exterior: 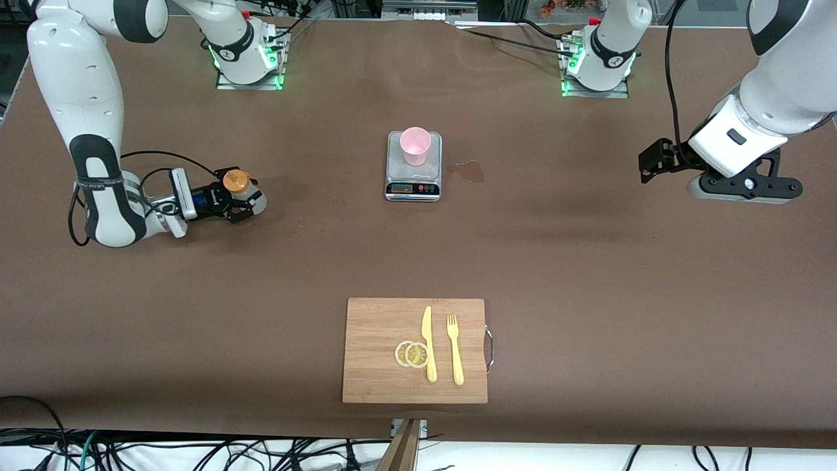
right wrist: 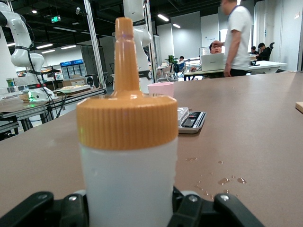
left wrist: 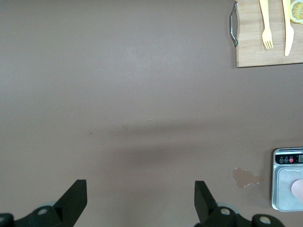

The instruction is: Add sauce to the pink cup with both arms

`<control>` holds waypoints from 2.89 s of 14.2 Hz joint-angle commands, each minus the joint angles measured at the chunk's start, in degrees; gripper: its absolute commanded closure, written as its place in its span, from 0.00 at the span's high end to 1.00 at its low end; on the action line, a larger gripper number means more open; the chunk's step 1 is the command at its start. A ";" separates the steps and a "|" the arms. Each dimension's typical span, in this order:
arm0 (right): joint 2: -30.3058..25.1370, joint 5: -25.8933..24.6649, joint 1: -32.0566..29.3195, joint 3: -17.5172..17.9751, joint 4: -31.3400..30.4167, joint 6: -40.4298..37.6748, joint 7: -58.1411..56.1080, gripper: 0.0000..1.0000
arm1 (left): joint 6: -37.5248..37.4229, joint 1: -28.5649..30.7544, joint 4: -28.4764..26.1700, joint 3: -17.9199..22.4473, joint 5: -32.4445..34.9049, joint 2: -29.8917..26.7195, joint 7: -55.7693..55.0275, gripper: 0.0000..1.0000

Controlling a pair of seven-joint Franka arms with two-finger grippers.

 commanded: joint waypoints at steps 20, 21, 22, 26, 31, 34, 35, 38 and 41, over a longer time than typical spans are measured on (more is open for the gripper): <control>-24.42 -27.74 -7.95 2.37 9.25 7.71 35.55 1.00 | -1.78 0.10 0.96 -0.09 0.37 0.17 0.25 1.00; -27.42 -29.33 -7.69 3.43 8.81 8.42 42.75 1.00 | -1.78 0.10 0.96 -0.09 0.28 0.17 0.25 1.00; -30.23 -31.35 -7.17 4.05 8.11 8.78 49.35 1.00 | -1.78 0.10 0.96 -0.09 0.28 0.17 0.25 1.00; -38.60 -38.83 -1.11 4.23 6.96 13.78 73.09 1.00 | -1.78 0.10 0.96 -0.09 0.37 0.17 0.25 1.00; -43.69 -48.21 4.94 4.76 7.14 21.16 100.60 1.00 | -1.78 0.10 0.96 -0.09 0.37 0.17 0.25 1.00; -47.21 -52.28 8.21 4.85 7.05 21.52 116.96 1.00 | -1.78 0.10 1.05 -0.26 0.45 0.17 0.34 1.00; -48.27 -53.77 9.35 4.85 6.96 21.35 122.05 1.00 | -1.86 0.10 0.96 -0.18 0.45 0.17 0.60 1.00; -51.08 -57.12 11.29 5.02 6.88 19.34 136.82 1.00 | -2.56 0.10 1.05 -0.09 0.46 0.17 0.78 1.00; -51.53 -60.97 12.35 5.02 7.93 19.32 141.35 1.00 | -2.65 0.10 1.14 -0.09 0.54 0.17 0.78 1.00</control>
